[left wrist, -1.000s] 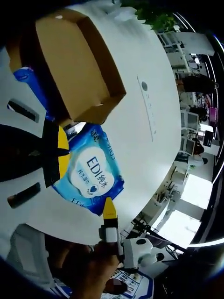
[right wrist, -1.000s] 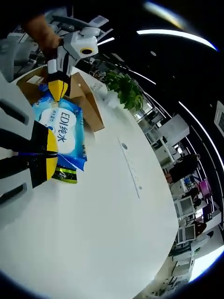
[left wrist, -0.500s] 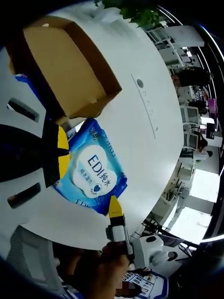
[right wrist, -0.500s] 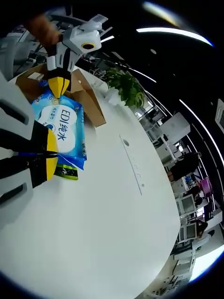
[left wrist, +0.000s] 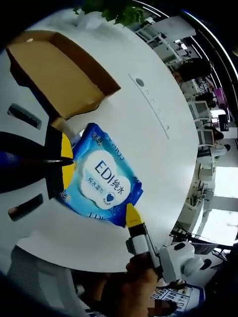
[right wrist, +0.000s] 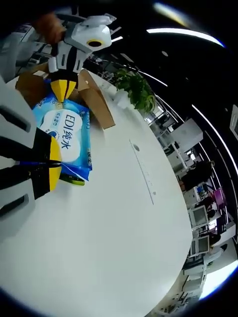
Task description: Operate the shoe box by opening the lid, removing the specified soft item, and placing it in the target area until the item is outside and the box remains undamaged.
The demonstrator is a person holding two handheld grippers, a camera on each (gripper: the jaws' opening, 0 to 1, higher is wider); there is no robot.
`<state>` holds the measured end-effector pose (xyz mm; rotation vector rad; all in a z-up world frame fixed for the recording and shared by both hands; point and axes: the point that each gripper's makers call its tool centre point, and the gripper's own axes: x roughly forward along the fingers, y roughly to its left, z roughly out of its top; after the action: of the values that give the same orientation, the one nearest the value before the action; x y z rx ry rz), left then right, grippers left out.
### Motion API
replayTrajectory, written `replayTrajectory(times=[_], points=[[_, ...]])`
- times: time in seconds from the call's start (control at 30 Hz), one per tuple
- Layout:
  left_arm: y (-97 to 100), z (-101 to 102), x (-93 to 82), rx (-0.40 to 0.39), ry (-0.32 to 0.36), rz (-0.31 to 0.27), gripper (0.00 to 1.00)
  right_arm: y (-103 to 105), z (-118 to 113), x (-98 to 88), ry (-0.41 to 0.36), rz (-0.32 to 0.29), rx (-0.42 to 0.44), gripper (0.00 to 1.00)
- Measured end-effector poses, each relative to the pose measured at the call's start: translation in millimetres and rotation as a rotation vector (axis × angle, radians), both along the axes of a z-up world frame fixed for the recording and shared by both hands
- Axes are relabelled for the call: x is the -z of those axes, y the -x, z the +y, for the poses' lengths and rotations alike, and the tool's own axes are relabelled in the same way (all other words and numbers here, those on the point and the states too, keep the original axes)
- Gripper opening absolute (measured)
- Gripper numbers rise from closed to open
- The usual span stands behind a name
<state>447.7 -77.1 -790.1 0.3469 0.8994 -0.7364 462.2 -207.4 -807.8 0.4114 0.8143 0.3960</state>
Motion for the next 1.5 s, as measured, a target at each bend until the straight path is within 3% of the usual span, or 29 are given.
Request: replayTrajectory(times=[0.2, 0.57, 1.0, 1.27, 1.5], points=[[-1.9, 9, 8.0, 0.001, -0.032, 0.017, 0.0, -1, 7, 5.6, 0.0, 0.001, -0.011, 0.0], [-2.8, 6, 15.4, 0.031, -0.044, 0.017, 0.0, 0, -1, 11.5, -0.003, 0.001, 0.01, 0.0], [-4.3, 10, 10.9, 0.021, -0.053, -0.004, 0.0, -6, 0, 13.6, 0.009, -0.022, 0.017, 0.0], [-3.2, 2, -10.6, -0.004, 0.051, -0.011, 0.05, -5, -2, 13.6, 0.016, -0.033, 0.019, 0.0], [3.4, 6, -22.3, -0.014, 0.085, -0.024, 0.1, -1, -2, 13.7, 0.02, -0.028, 0.015, 0.0]])
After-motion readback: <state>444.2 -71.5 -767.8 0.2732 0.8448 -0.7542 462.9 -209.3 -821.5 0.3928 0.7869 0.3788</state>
